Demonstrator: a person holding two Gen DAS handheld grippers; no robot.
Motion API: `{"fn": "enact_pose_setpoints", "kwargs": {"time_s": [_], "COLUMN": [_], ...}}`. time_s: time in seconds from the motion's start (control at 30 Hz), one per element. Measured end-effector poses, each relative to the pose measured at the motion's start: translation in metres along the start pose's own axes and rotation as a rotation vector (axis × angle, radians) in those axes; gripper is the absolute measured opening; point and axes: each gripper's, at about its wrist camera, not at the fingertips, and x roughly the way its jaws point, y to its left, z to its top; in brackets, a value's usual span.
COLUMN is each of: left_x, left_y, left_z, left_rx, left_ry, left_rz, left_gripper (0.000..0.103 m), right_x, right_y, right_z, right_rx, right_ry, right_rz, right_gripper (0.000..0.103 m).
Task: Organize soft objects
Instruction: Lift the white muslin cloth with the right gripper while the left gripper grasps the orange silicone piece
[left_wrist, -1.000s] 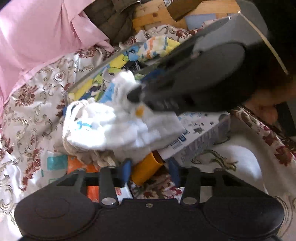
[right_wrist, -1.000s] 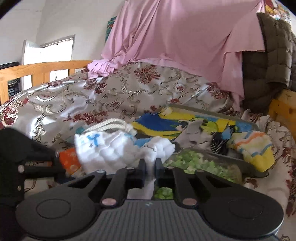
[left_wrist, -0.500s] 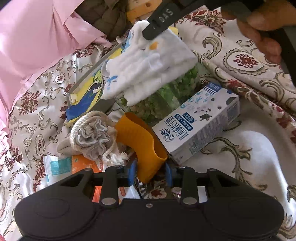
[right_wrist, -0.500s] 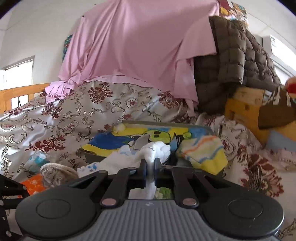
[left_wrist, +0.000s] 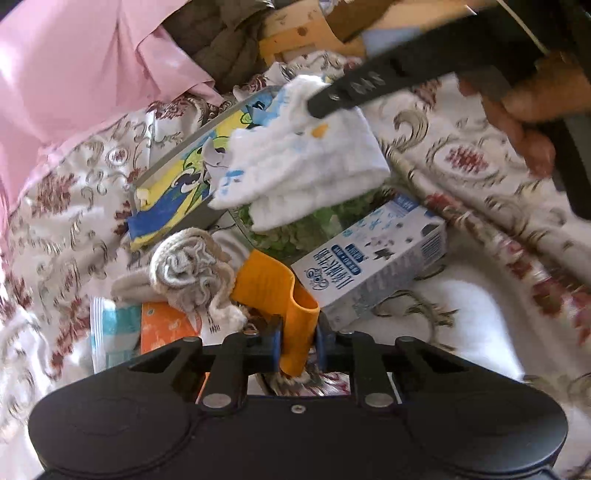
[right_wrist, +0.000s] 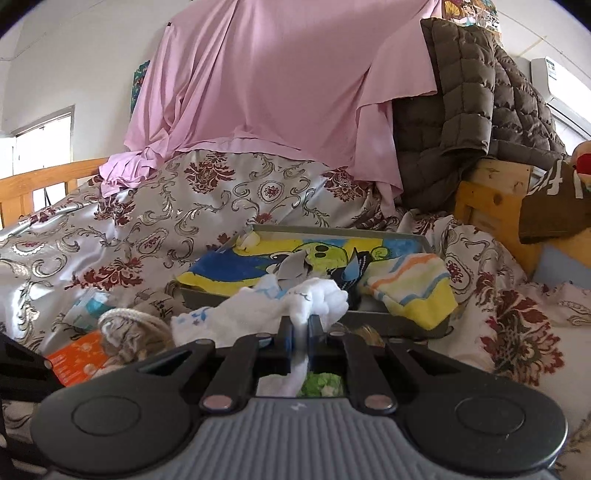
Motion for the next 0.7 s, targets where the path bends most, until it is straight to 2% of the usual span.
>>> {"fn": "enact_pose_setpoints", "kwargs": {"time_s": [0.17, 0.27, 0.33, 0.4, 0.5, 0.63, 0.7], "left_x": [-0.009, -0.007, -0.005, -0.002, 0.002, 0.004, 0.005], "left_y": [0.009, 0.013, 0.012, 0.010, 0.009, 0.008, 0.008], "left_z": [-0.004, -0.004, -0.003, -0.003, -0.001, 0.000, 0.001], "left_rx": [-0.105, -0.138, -0.134, -0.135, -0.139, -0.145, -0.145], "left_ry": [0.007, 0.008, 0.005, 0.005, 0.003, 0.004, 0.004], "left_rz": [-0.038, -0.053, -0.056, -0.059, -0.065, -0.068, -0.068], "left_gripper": [0.019, 0.020, 0.020, 0.021, 0.021, 0.022, 0.022], "right_x": [-0.004, 0.004, 0.009, 0.013, 0.018, 0.021, 0.022], "right_y": [-0.002, -0.005, -0.006, -0.005, -0.003, 0.004, 0.008], "right_z": [-0.002, -0.006, -0.008, -0.008, -0.010, -0.011, -0.011], "right_rx": [0.014, 0.037, 0.045, 0.050, 0.059, 0.052, 0.040], "right_ry": [0.039, 0.068, 0.078, 0.082, 0.077, 0.062, 0.058], "right_rz": [0.021, 0.022, 0.029, 0.039, 0.075, 0.120, 0.135], "right_gripper": [0.011, 0.026, 0.040, 0.050, 0.060, 0.080, 0.085]}}
